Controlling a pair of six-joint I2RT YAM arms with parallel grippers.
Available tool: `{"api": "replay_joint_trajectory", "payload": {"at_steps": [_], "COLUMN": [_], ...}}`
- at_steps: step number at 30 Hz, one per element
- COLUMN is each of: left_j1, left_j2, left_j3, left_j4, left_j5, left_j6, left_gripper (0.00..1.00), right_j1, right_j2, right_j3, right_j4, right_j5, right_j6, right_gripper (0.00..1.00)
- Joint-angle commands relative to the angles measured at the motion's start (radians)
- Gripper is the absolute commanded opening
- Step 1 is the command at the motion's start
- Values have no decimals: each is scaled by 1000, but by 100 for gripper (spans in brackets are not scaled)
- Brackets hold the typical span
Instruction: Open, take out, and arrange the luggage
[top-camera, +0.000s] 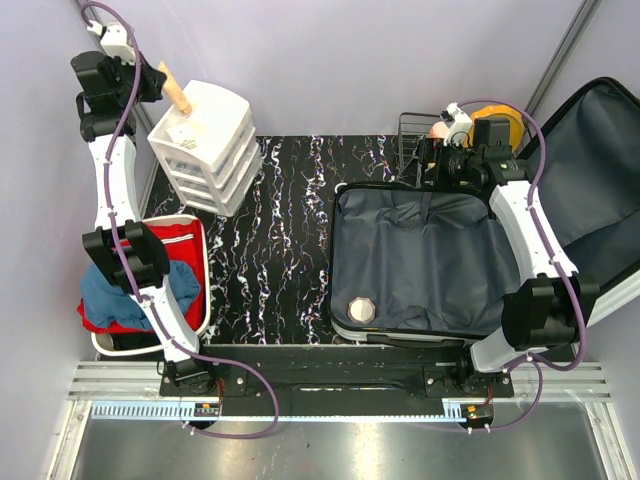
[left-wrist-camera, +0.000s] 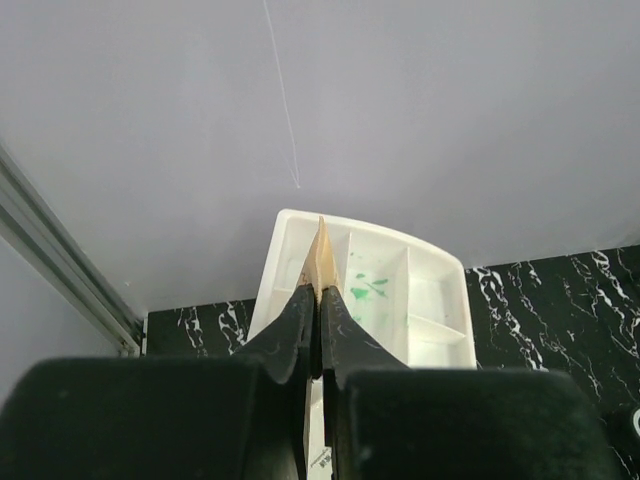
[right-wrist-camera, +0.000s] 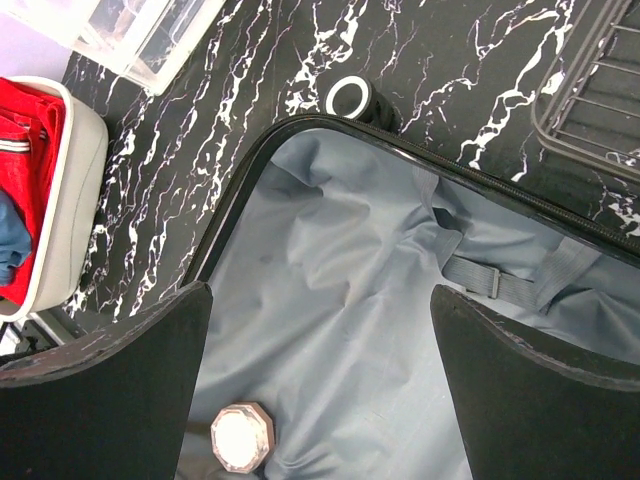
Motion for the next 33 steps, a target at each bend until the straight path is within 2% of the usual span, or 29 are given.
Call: {"api": "replay_joint_trajectory", "payload": {"at_steps": [1,2,4,7,8,9,11,15,18,20,22,24,30,33], "left_j1": [4,4,2,6,4,4,4,4,-5,-11,-22,-27,-39,-51], "left_j2": [5,8,12,12,10,9,-2,-48,-103,-154,-201,-228,-318,-387], "left_j3": [15,18,22,21,24,25,28,27,18,-17,-60,-83,-206,-322], "left_j4": [18,15,1,-2,0,0,1,22,30,42,58,58,47,52], "left_j5": [-29,-41,-55,-58,-58,-55,-49,-23,-6,-1,6,14,83,166], "left_j6": [31,31,36,48,48,45,37,16,5,2,5,8,-4,-14], "left_gripper": [0,10,22,34,47,52,57,74,80,89,94,95,93,91], "right_j1": [-2,-3,-2,-3,-3,-2,-3,-3,0,4,24,41,141,204], "right_j2": [12,12,17,26,29,34,43,47,40,34,23,8,-28,-51], "right_j3": [54,53,54,54,56,57,66,79,53,7,-56,-102,-223,-283], "right_j4": [3,2,-6,-35,-56,-69,-127,-283,-418,-489,-512,-511,-483,-436], "right_j5": [-79,-90,-125,-167,-176,-187,-216,-242,-254,-257,-239,-225,-165,-136], "right_j6": [1,-1,-10,-34,-53,-65,-141,-316,-477,-563,-603,-636,-718,-742], "right_gripper": [100,100,100,100,100,100,100,100,100,99,97,96,89,83]}}
